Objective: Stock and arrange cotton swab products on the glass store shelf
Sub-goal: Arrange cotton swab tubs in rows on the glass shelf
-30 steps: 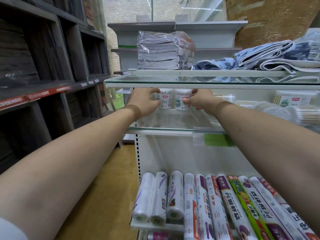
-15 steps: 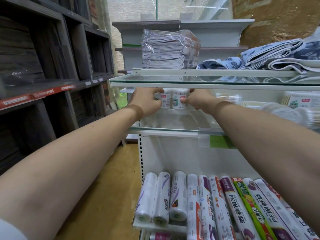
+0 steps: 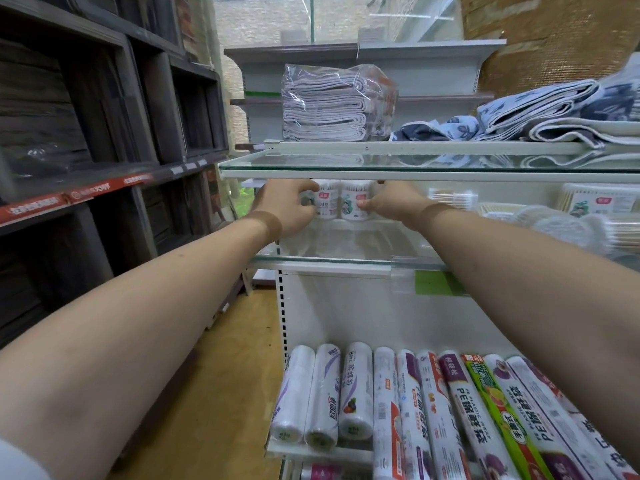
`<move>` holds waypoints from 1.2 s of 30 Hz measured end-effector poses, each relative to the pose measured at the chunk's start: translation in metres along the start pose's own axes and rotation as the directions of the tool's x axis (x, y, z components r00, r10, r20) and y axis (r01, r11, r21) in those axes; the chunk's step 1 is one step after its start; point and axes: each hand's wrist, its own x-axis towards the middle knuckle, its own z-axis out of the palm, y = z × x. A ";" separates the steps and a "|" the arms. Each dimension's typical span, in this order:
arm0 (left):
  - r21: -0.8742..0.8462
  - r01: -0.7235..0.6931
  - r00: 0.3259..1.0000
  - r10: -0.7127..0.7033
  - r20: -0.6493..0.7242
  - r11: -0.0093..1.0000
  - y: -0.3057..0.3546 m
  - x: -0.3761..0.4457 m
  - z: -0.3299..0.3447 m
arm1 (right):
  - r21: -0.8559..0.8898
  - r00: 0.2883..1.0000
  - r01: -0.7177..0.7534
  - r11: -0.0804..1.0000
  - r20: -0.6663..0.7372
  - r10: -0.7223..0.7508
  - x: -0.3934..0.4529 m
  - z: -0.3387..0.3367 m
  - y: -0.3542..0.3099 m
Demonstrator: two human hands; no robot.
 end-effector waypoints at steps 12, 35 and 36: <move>0.020 -0.020 1.000 0.020 0.013 1.000 0.025 -0.005 0.010 | -0.352 0.993 0.001 0.936 -0.111 -0.043 -0.037 -0.037 0.029; 0.076 -0.012 1.000 0.011 0.017 0.997 0.031 -0.013 0.006 | -0.494 0.981 -0.130 0.860 -0.189 0.039 -0.041 -0.057 0.066; 0.081 -0.010 1.000 0.009 0.011 0.997 0.031 -0.015 0.005 | -0.456 0.985 -0.108 0.883 -0.173 0.031 -0.041 -0.058 0.066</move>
